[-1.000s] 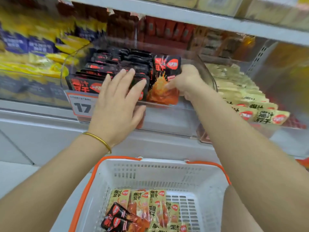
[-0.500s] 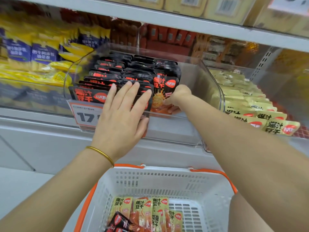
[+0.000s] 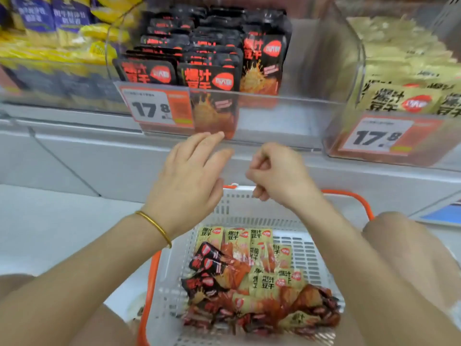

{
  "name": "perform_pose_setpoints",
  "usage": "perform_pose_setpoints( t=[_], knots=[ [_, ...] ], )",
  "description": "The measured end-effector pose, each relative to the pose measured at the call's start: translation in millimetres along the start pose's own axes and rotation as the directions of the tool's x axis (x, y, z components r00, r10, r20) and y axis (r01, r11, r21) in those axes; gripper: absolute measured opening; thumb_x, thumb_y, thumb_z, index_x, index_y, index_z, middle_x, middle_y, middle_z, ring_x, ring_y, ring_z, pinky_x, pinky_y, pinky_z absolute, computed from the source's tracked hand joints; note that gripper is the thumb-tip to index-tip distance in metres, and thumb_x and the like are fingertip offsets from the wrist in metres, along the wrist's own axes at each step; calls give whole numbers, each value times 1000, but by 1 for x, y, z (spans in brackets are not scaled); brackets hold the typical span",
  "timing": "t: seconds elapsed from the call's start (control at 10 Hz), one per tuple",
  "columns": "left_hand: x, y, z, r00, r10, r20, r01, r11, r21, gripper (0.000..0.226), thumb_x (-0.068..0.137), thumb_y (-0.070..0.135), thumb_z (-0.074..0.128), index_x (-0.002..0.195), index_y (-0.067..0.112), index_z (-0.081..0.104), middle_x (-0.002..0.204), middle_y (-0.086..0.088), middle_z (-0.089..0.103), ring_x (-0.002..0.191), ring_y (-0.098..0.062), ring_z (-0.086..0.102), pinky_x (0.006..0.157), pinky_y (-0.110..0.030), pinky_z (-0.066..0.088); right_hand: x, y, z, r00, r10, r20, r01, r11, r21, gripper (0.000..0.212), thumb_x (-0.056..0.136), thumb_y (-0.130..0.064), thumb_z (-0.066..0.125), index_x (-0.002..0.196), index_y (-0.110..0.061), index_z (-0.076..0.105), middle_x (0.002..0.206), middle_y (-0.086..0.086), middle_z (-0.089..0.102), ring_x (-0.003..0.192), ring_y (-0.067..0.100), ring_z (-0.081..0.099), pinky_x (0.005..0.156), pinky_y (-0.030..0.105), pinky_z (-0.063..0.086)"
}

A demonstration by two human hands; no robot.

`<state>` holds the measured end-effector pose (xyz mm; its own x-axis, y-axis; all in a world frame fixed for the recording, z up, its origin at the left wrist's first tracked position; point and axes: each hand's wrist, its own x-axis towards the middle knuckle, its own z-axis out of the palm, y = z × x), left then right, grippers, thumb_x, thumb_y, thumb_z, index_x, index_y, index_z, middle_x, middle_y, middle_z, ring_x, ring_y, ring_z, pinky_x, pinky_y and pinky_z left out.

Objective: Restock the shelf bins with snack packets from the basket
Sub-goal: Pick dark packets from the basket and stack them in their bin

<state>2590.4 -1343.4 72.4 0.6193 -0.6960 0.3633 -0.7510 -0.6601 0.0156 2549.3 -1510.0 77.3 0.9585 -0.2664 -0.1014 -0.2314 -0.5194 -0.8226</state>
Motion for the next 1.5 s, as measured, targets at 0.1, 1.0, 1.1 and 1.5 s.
perform_pose_setpoints(
  t=[0.1,1.0,1.1,1.5],
  knots=[
    [-26,-4,15,971,-9,239,-12,996,84,47,72,28,40,109,12,63,120,-13,61,110,-33,55,89,-41,45,5,75,79,910,248,333,-168,954,-250,15,90,-4,55,77,-12,56,87,17,69,80,30,70,68,36,55],
    [30,-2,32,786,-40,617,266,923,-278,28,88,31,63,107,13,52,95,-1,53,92,-21,54,66,-27,34,-3,71,32,944,119,308,-266,827,495,15,96,-10,49,100,-14,63,83,-1,67,69,6,64,61,22,54],
    [54,2,9,895,-29,445,263,840,-475,19,82,22,70,93,15,55,78,5,47,66,-9,47,54,-16,35,-11,44,-3,960,27,277,-172,841,512,18,91,-3,56,103,-16,62,86,-2,67,74,6,64,68,25,55],
    [85,-23,-28,853,-148,-500,-14,952,-305,44,85,22,57,124,5,53,124,-12,55,115,-30,51,101,-38,36,76,-67,-93,937,-143,-319,237,930,282,33,67,11,69,82,-15,57,74,3,62,75,25,64,73,47,57]
  ],
)
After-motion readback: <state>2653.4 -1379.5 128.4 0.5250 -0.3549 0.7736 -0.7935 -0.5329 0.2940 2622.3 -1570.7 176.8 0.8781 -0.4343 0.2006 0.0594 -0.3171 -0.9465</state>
